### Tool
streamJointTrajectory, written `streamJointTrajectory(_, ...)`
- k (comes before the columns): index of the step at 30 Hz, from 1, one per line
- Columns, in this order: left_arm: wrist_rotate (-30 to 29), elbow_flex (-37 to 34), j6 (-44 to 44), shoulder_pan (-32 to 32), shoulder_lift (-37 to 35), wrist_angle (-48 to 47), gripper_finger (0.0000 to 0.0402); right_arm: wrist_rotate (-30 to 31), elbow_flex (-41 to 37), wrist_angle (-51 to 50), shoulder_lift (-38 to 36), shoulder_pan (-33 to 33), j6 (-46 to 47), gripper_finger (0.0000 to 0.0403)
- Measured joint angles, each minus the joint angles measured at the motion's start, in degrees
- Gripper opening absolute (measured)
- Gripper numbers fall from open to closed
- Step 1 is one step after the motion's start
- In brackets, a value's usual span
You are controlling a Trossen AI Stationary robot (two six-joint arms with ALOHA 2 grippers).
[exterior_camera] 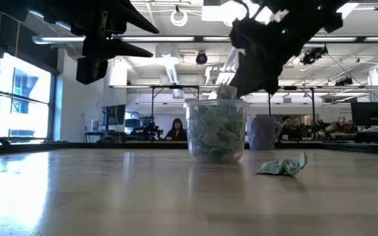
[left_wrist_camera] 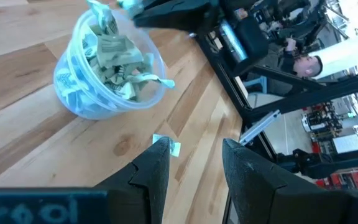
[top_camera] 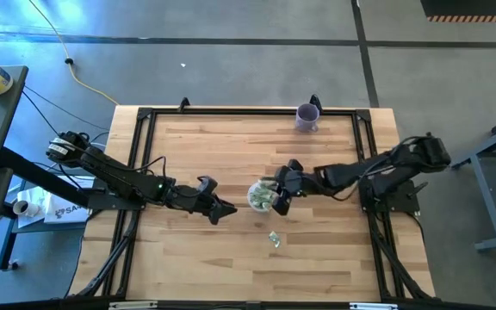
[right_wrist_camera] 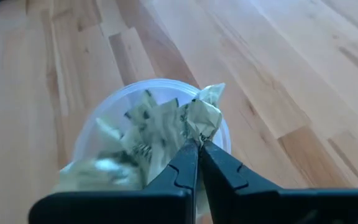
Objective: Pick and place Stevia / Truvia into bins
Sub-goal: Put the green stevia packet into the transparent bin
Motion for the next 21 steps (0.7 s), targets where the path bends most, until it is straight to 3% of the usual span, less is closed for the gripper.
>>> streamJointTrajectory(6, -0.4, 0.01, 0.0, 0.02, 0.0, -0.12, 0.0182, -5.84, 2.16, 3.68, 3.3, -1.73, -1.62, 0.0014)
streamJointTrajectory(12, -0.46, 0.0, 0.0, 0.02, 0.0, -0.14, 0.0182, -9.81, 5.37, -0.24, 6.15, -0.84, -5.98, 0.0019)
streamJointTrajectory(21, -0.61, 0.01, 0.0, 0.02, 0.0, -0.13, 0.0182, -11.14, 5.73, -7.13, 6.33, 1.14, -4.76, 0.0079)
